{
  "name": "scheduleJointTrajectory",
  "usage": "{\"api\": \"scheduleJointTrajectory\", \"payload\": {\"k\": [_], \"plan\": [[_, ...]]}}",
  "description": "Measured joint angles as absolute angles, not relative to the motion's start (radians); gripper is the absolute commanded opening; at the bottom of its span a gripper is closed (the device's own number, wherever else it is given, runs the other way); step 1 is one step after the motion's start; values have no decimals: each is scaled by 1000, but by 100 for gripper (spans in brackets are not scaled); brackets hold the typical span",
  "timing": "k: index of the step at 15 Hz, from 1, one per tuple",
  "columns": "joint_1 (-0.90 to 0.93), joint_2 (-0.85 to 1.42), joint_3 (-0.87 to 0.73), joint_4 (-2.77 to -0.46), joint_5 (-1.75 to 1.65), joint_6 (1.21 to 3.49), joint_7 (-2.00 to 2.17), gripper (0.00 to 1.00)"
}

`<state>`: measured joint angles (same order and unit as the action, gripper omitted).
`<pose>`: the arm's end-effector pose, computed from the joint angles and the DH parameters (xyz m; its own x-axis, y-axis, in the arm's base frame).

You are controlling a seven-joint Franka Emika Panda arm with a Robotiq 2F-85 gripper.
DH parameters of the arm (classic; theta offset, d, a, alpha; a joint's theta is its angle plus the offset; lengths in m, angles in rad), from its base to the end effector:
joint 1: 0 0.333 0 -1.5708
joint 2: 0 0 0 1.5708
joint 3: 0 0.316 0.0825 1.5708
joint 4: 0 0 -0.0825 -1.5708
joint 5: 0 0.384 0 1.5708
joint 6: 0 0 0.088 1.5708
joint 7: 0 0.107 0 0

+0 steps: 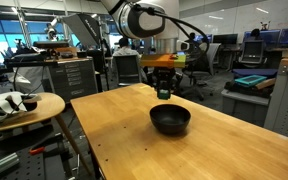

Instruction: Pick up the green block from the table and put it in the black bowl

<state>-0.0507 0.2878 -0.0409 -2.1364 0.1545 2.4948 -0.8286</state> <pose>0.5762 -0.0535 0.2770 0.8098 0.5761 0.1107 0.5807 -0.8140 -0.0121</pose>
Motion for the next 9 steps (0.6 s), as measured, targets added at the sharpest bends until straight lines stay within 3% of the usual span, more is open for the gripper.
{"api": "scheduleJointTrajectory", "payload": {"k": [9], "plan": [[-120, 437, 61, -2136, 228, 2702, -806, 17]]}}
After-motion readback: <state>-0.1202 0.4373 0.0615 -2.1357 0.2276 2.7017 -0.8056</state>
